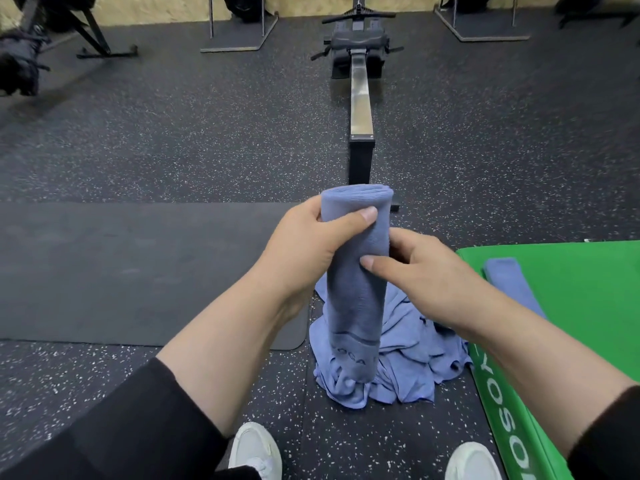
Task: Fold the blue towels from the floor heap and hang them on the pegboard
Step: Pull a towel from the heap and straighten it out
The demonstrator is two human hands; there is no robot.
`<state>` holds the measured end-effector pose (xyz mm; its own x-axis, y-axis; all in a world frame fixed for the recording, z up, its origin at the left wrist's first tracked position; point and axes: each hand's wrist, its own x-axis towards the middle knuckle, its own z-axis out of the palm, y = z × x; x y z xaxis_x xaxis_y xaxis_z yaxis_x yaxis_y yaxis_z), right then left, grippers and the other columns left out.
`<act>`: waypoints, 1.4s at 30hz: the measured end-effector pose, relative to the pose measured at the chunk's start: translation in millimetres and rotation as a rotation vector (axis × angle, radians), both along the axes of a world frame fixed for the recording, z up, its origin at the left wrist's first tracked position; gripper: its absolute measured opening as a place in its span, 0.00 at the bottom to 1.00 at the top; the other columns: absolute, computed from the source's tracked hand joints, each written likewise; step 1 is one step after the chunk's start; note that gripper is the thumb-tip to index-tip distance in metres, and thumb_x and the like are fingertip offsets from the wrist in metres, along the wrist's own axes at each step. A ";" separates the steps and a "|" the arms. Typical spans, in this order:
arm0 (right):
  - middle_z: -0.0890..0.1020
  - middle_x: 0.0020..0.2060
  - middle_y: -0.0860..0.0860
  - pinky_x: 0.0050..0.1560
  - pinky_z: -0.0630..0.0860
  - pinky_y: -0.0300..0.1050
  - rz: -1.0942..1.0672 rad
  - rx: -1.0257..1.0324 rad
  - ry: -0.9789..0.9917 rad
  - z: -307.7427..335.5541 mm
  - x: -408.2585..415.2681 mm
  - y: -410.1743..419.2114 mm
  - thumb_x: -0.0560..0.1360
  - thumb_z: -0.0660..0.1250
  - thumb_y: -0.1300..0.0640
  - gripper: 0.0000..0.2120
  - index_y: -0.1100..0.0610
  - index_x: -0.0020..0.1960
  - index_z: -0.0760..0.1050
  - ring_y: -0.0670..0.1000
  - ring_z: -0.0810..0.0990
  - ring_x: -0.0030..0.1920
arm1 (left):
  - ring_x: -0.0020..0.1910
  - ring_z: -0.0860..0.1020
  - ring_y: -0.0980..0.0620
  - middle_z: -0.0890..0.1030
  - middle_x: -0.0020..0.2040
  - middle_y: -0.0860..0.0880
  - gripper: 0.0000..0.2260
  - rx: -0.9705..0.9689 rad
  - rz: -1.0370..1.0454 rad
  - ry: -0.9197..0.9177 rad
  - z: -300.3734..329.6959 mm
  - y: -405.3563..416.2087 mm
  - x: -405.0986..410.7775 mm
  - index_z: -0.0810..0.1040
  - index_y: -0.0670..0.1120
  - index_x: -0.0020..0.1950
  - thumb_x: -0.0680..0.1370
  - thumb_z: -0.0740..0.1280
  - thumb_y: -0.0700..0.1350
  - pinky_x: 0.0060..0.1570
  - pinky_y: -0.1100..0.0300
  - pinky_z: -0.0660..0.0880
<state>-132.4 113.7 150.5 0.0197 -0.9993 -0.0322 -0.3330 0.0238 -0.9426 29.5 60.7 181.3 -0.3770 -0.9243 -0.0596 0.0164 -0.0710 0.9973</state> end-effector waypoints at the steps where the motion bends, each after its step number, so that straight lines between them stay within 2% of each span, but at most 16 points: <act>1: 0.86 0.52 0.50 0.61 0.77 0.54 0.002 -0.002 0.029 -0.6 0.3 -0.2 0.80 0.67 0.58 0.06 0.55 0.56 0.80 0.54 0.82 0.57 | 0.58 0.83 0.45 0.87 0.53 0.45 0.09 0.024 0.019 0.010 -0.5 -0.7 0.2 0.84 0.43 0.57 0.78 0.72 0.43 0.61 0.48 0.79; 3: 0.85 0.50 0.52 0.60 0.76 0.58 -0.013 0.004 0.079 -3.1 1.9 -0.6 0.81 0.65 0.51 0.08 0.54 0.55 0.79 0.55 0.82 0.54 | 0.57 0.83 0.45 0.86 0.53 0.44 0.08 0.063 0.082 0.057 -1.2 -2.7 0.6 0.84 0.43 0.56 0.78 0.72 0.41 0.60 0.48 0.79; 5: 0.84 0.48 0.50 0.58 0.77 0.55 -0.026 0.007 0.083 -4.2 4.8 0.1 0.81 0.64 0.47 0.10 0.53 0.53 0.77 0.50 0.81 0.49 | 0.52 0.84 0.48 0.86 0.52 0.44 0.08 0.102 0.121 0.109 0.7 -4.5 1.2 0.84 0.42 0.56 0.78 0.72 0.41 0.56 0.53 0.80; 7: 0.85 0.49 0.49 0.58 0.78 0.54 -0.002 0.026 0.063 -6.7 8.6 1.4 0.77 0.67 0.42 0.14 0.52 0.55 0.77 0.49 0.83 0.51 | 0.46 0.83 0.51 0.86 0.49 0.45 0.07 0.125 0.145 0.136 3.0 -7.4 2.4 0.84 0.42 0.55 0.78 0.72 0.41 0.51 0.56 0.79; 10: 0.86 0.50 0.47 0.58 0.78 0.54 0.052 0.074 0.088 -10.2 13.6 4.4 0.74 0.74 0.49 0.15 0.52 0.58 0.77 0.48 0.84 0.54 | 0.45 0.82 0.52 0.85 0.46 0.46 0.06 0.126 0.190 0.179 6.0 -11.8 3.7 0.83 0.43 0.54 0.78 0.72 0.41 0.47 0.57 0.79; 12: 0.86 0.50 0.46 0.58 0.78 0.56 0.061 0.060 0.143 -13.3 14.6 4.1 0.76 0.73 0.52 0.12 0.53 0.57 0.78 0.49 0.84 0.54 | 0.44 0.82 0.52 0.85 0.45 0.47 0.04 0.150 0.204 0.239 7.4 -14.1 5.4 0.83 0.44 0.52 0.78 0.72 0.43 0.46 0.57 0.80; 15: 0.86 0.50 0.50 0.58 0.77 0.55 0.063 0.036 0.173 -12.0 11.3 4.0 0.81 0.67 0.53 0.08 0.55 0.56 0.79 0.55 0.82 0.54 | 0.46 0.83 0.50 0.85 0.47 0.45 0.08 0.239 0.126 0.266 4.4 -15.8 8.4 0.81 0.44 0.53 0.79 0.72 0.47 0.50 0.54 0.81; 18: 0.85 0.50 0.52 0.58 0.77 0.57 0.057 0.044 0.208 -12.0 7.3 3.7 0.83 0.63 0.51 0.09 0.56 0.54 0.78 0.57 0.81 0.54 | 0.48 0.84 0.47 0.85 0.51 0.42 0.10 0.266 0.094 0.193 -4.6 -16.3 8.4 0.81 0.41 0.58 0.78 0.72 0.44 0.54 0.52 0.80; 20: 0.83 0.45 0.52 0.54 0.75 0.54 0.046 0.044 0.248 -11.7 8.0 4.5 0.83 0.61 0.49 0.12 0.57 0.51 0.77 0.53 0.80 0.46 | 0.47 0.84 0.48 0.86 0.50 0.44 0.08 0.269 0.139 0.212 -7.4 -18.3 8.2 0.81 0.42 0.57 0.79 0.72 0.43 0.50 0.53 0.81; 22: 0.77 0.38 0.51 0.46 0.72 0.54 0.028 0.040 0.247 -13.1 10.5 5.1 0.83 0.60 0.47 0.17 0.60 0.48 0.73 0.48 0.72 0.38 | 0.46 0.84 0.49 0.86 0.49 0.44 0.07 0.267 0.157 0.244 -6.7 -21.7 8.6 0.81 0.43 0.56 0.79 0.71 0.43 0.52 0.53 0.81; 25: 0.72 0.34 0.42 0.41 0.68 0.44 -0.003 0.070 0.196 -16.2 14.5 8.5 0.83 0.59 0.43 0.18 0.58 0.44 0.71 0.42 0.69 0.34 | 0.48 0.84 0.47 0.85 0.50 0.44 0.09 0.267 0.170 0.267 -6.4 -26.7 9.7 0.81 0.43 0.57 0.79 0.72 0.44 0.56 0.48 0.81; 27: 0.80 0.38 0.36 0.45 0.73 0.34 0.041 0.124 0.154 -15.9 16.1 12.0 0.79 0.63 0.40 0.15 0.51 0.48 0.75 0.35 0.77 0.39 | 0.48 0.84 0.47 0.85 0.50 0.44 0.08 0.268 0.185 0.282 -5.8 -28.4 10.0 0.80 0.43 0.57 0.79 0.72 0.43 0.57 0.48 0.81; 30: 0.85 0.51 0.38 0.57 0.79 0.44 0.142 0.217 0.146 -20.2 14.7 17.3 0.72 0.74 0.42 0.18 0.46 0.59 0.76 0.37 0.82 0.53 | 0.49 0.84 0.46 0.85 0.50 0.43 0.08 0.273 0.201 0.322 -3.0 -31.0 9.7 0.80 0.43 0.57 0.79 0.71 0.42 0.58 0.45 0.80; 33: 0.86 0.50 0.39 0.60 0.79 0.50 0.155 0.230 0.199 -24.2 8.8 22.3 0.75 0.75 0.51 0.12 0.48 0.57 0.79 0.40 0.84 0.53 | 0.49 0.84 0.45 0.85 0.50 0.43 0.08 0.266 0.220 0.344 -0.4 -34.3 8.9 0.80 0.42 0.57 0.79 0.72 0.42 0.60 0.43 0.80; 38: 0.86 0.51 0.40 0.62 0.79 0.53 0.136 0.277 0.166 -18.3 -10.6 30.6 0.78 0.71 0.50 0.09 0.48 0.57 0.81 0.42 0.84 0.54 | 0.51 0.85 0.44 0.86 0.52 0.42 0.11 0.277 0.259 0.360 2.8 -35.8 -0.1 0.80 0.41 0.60 0.78 0.72 0.42 0.57 0.45 0.81; 42: 0.87 0.52 0.43 0.63 0.78 0.57 0.104 0.268 0.122 -8.0 -32.2 40.1 0.77 0.73 0.51 0.09 0.47 0.57 0.82 0.47 0.85 0.56 | 0.56 0.84 0.44 0.85 0.56 0.41 0.13 0.271 0.270 0.335 3.3 -36.7 -12.5 0.80 0.41 0.62 0.78 0.73 0.43 0.59 0.47 0.81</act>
